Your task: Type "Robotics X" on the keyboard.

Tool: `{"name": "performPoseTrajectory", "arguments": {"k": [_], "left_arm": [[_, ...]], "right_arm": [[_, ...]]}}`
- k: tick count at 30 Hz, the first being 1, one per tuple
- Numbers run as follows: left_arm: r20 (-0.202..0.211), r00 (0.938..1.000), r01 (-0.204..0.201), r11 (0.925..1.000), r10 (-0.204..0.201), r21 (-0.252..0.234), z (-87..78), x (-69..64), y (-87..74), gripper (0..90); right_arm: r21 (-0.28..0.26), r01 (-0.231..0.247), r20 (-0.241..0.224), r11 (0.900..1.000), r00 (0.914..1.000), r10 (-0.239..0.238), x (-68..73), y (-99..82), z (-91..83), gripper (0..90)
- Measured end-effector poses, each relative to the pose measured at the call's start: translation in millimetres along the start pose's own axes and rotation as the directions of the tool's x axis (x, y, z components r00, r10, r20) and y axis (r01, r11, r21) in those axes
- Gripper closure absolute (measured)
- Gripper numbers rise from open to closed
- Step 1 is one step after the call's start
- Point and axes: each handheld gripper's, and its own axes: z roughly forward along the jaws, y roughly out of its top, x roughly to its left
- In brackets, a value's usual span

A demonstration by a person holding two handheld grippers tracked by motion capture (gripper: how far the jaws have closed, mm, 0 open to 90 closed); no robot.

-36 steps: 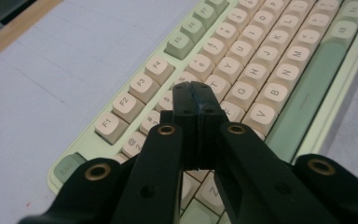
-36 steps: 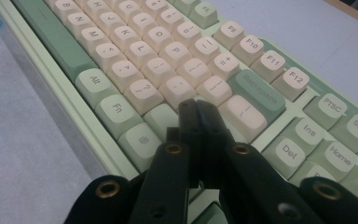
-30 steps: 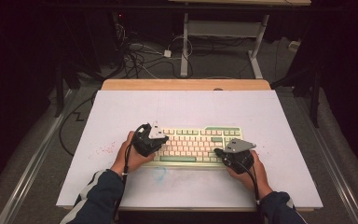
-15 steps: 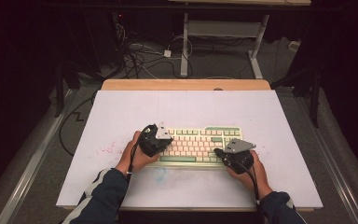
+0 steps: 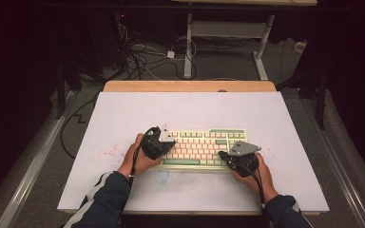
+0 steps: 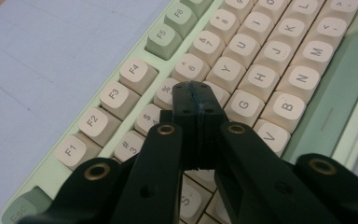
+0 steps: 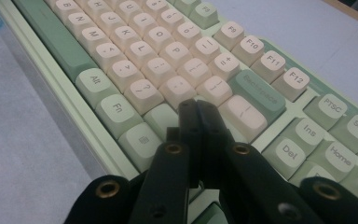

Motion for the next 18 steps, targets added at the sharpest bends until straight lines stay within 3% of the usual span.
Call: {"name": "performPoseTrajectory", "arguments": {"k": [6, 14, 18], "left_arm": [[-0.001, 0.9999, -0.017, 0.9996, 0.017, 0.021, 1.2, -1.6, -2.8, 87.4], [0.015, 0.9999, -0.006, 0.9975, 0.007, -0.071, -11.4, -1.1, 5.3, 85.6], [0.015, 0.9999, -0.005, 0.9947, 0.006, -0.103, -16.1, -0.5, 7.5, 80.1]], "right_arm": [[0.0, 0.001, 0.0, 1.0, 1.0, -0.001, 0.1, 0.1, 0.0, 90.0], [0.0, 0.007, 0.006, 1.0, 1.0, -0.007, 0.1, 1.3, -1.4, 90.0], [-0.036, -0.006, 0.009, 0.9993, 0.9999, 0.007, -2.2, 3.4, -9.0, 90.0]]}}
